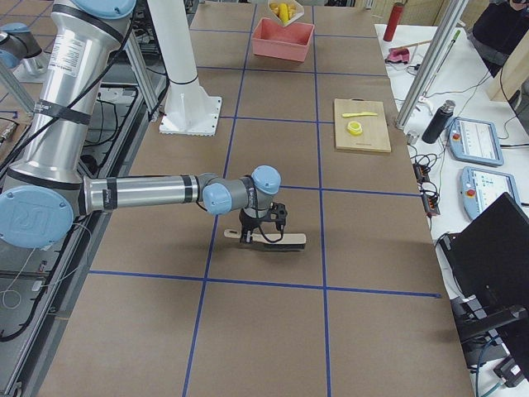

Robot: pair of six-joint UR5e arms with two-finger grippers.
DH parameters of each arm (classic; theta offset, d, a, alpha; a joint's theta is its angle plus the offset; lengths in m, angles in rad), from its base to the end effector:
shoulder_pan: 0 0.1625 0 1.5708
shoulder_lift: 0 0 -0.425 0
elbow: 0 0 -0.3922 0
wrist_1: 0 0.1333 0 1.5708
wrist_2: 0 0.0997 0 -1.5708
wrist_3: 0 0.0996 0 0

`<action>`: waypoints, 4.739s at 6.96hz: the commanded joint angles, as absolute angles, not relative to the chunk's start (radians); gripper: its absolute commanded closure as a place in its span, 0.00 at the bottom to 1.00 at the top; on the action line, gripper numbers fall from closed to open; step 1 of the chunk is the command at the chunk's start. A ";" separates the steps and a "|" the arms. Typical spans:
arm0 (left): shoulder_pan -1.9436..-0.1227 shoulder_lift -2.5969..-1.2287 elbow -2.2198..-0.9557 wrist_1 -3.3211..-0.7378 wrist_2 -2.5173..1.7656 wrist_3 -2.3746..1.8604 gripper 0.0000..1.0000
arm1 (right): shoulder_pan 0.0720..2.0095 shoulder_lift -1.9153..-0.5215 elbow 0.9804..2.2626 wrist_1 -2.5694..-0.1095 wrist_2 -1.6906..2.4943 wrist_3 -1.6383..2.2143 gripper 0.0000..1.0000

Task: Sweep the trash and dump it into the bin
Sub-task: 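Tip the dustpan over the pink bin with the left gripper to dump the items, then carry the empty dustpan back and lower it onto the table with the left gripper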

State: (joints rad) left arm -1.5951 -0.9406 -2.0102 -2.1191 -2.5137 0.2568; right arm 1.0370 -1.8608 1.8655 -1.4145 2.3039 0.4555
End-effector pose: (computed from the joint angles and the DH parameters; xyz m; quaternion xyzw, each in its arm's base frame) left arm -0.0587 -0.2471 0.6002 0.2195 0.4203 0.1819 0.8614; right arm -0.1364 -0.3619 0.6250 -0.1035 -0.3501 -0.0652 0.9287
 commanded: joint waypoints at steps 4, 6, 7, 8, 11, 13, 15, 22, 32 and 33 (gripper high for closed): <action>-1.592 -0.997 -2.225 -1.558 -2.263 0.685 1.00 | 1.035 -1.818 1.798 -1.414 2.327 0.462 0.52; -1.591 -1.006 -2.235 -1.522 -2.260 0.864 1.00 | 1.035 -1.818 1.796 -1.414 2.332 0.463 0.39; -1.592 -1.006 -2.237 -1.491 -2.197 0.959 1.00 | 1.035 -1.816 1.798 -1.414 2.333 0.463 0.25; -1.601 -1.008 -2.240 -1.458 -2.174 1.041 1.00 | 1.035 -1.816 1.807 -1.414 2.333 0.462 0.00; -1.663 -1.037 -2.252 -1.443 -2.242 1.112 1.00 | 1.183 -1.743 1.874 -1.416 2.319 0.459 0.00; -1.657 -1.100 -2.240 -1.456 -2.404 1.104 1.00 | 1.396 -1.720 1.899 -1.425 2.318 0.421 0.00; -1.600 -1.131 -2.227 -1.542 -2.477 1.097 1.00 | 1.547 -1.691 1.898 -1.538 2.245 0.059 0.00; -1.055 -1.406 -2.067 -2.127 -2.415 0.614 1.00 | 1.563 -1.638 1.794 -1.724 2.397 0.009 0.00; -0.750 -1.815 -1.758 -2.158 -2.315 0.388 1.00 | 1.485 -1.615 1.784 -1.718 2.385 0.089 0.00; -0.747 -1.821 -1.755 -2.167 -2.312 0.393 0.98 | 1.485 -1.614 1.781 -1.718 2.376 0.095 0.00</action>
State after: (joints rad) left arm -0.7514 -1.8159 -1.7597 -2.1599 -2.3148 0.3926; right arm 1.4849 -1.6150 1.7841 -1.7180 2.3834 0.0912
